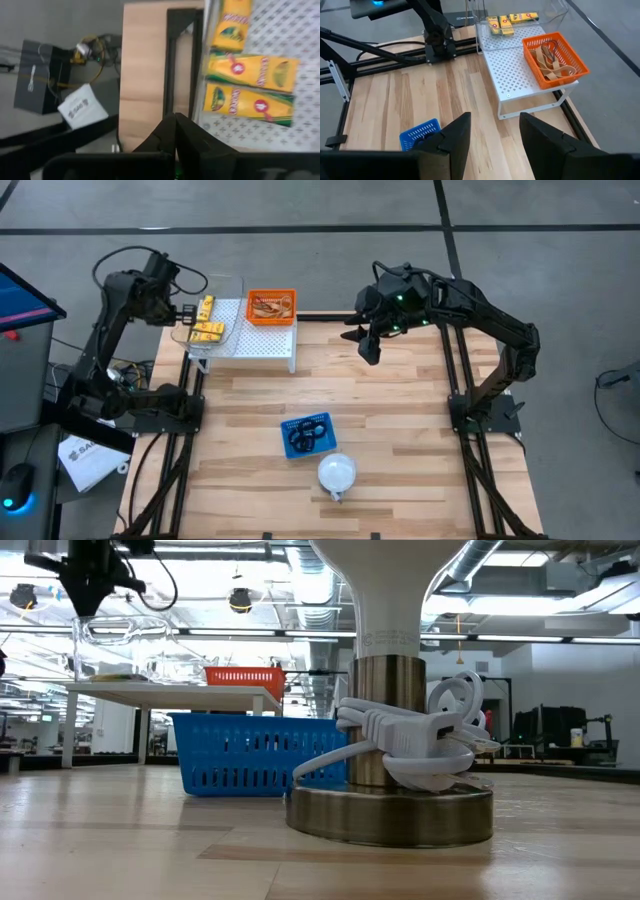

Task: Pick & Place Office Desk Supplies
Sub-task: Adjust the transparent bin on the shelf

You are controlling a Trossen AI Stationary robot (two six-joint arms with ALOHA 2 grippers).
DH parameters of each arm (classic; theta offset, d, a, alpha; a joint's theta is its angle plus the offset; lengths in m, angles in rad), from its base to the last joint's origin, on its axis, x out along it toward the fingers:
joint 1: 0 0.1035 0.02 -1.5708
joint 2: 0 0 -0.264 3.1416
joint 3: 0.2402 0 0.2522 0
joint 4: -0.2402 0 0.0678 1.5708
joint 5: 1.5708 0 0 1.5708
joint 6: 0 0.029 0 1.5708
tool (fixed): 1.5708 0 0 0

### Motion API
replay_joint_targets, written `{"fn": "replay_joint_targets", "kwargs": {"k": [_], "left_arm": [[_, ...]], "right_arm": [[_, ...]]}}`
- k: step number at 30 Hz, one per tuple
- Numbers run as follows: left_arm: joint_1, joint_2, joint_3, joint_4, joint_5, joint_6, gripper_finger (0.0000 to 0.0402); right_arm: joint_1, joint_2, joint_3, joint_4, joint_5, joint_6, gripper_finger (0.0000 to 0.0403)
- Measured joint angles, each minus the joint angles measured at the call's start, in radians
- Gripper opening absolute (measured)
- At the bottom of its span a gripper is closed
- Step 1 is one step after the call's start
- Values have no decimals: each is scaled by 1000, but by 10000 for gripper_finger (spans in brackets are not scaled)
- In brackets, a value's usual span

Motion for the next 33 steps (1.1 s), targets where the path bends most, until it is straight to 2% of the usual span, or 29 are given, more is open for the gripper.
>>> {"fn": "replay_joint_targets", "kwargs": {"k": [7, 11, 33], "left_arm": [[0, -4, -79, 0, -26, -50, 0], [0, -5, -94, 1, 1, -55, 0], [-1, -9, -97, 1, 73, -1, 0]], "right_arm": [[1, -7, 0, -2, -1, -17, 166], [1, -9, 0, 0, -2, -24, 166], [0, -9, 0, 1, -2, -7, 166]]}}
